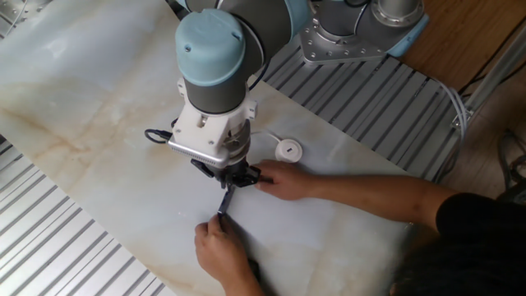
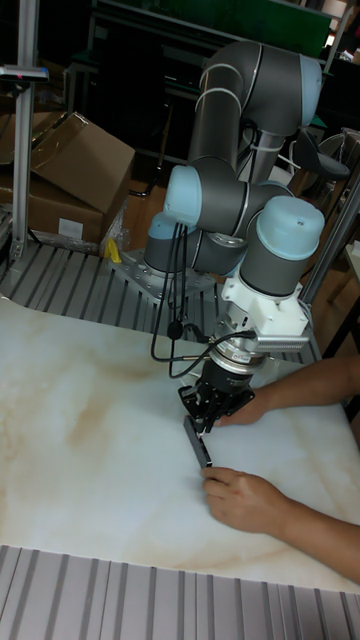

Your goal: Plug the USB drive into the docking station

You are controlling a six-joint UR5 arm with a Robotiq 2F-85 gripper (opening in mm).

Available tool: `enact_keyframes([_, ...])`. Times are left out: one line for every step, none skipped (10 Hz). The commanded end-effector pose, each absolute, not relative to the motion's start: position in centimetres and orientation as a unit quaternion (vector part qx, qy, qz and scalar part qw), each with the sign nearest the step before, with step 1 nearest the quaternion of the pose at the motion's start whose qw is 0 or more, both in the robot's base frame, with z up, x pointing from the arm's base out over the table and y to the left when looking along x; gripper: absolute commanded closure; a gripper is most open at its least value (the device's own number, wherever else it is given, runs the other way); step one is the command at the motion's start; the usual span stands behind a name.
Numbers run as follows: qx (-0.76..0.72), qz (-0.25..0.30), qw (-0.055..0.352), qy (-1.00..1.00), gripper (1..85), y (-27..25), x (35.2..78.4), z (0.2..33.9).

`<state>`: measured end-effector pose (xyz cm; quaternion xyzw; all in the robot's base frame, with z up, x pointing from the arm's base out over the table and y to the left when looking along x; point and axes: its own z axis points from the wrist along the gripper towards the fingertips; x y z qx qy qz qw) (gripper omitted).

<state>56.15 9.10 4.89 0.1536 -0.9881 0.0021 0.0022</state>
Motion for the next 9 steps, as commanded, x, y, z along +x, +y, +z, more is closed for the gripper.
enact_keyframes([0.148, -0.006, 0.005, -0.989, 84.3, 9.3, 55.9, 5.8])
enact_keyframes([0.145, -0.008, 0.002, -0.989, 84.3, 9.5, 56.0, 5.7])
enact_keyframes([0.143, -0.008, 0.0, -0.99, 84.3, 9.6, 56.2, 5.7])
enact_keyframes([0.143, -0.008, -0.003, -0.99, 84.3, 9.6, 56.4, 5.6])
enact_keyframes([0.142, -0.009, -0.005, -0.99, 84.3, 9.7, 56.5, 5.5])
enact_keyframes([0.14, -0.009, -0.006, -0.99, 84.3, 9.7, 56.6, 5.4])
enact_keyframes([0.14, -0.008, -0.008, -0.99, 84.3, 9.7, 56.8, 5.3])
enact_keyframes([0.14, -0.006, -0.009, -0.99, 84.3, 9.5, 56.9, 5.3])
enact_keyframes([0.139, -0.007, -0.01, -0.99, 84.3, 9.5, 57.0, 5.2])
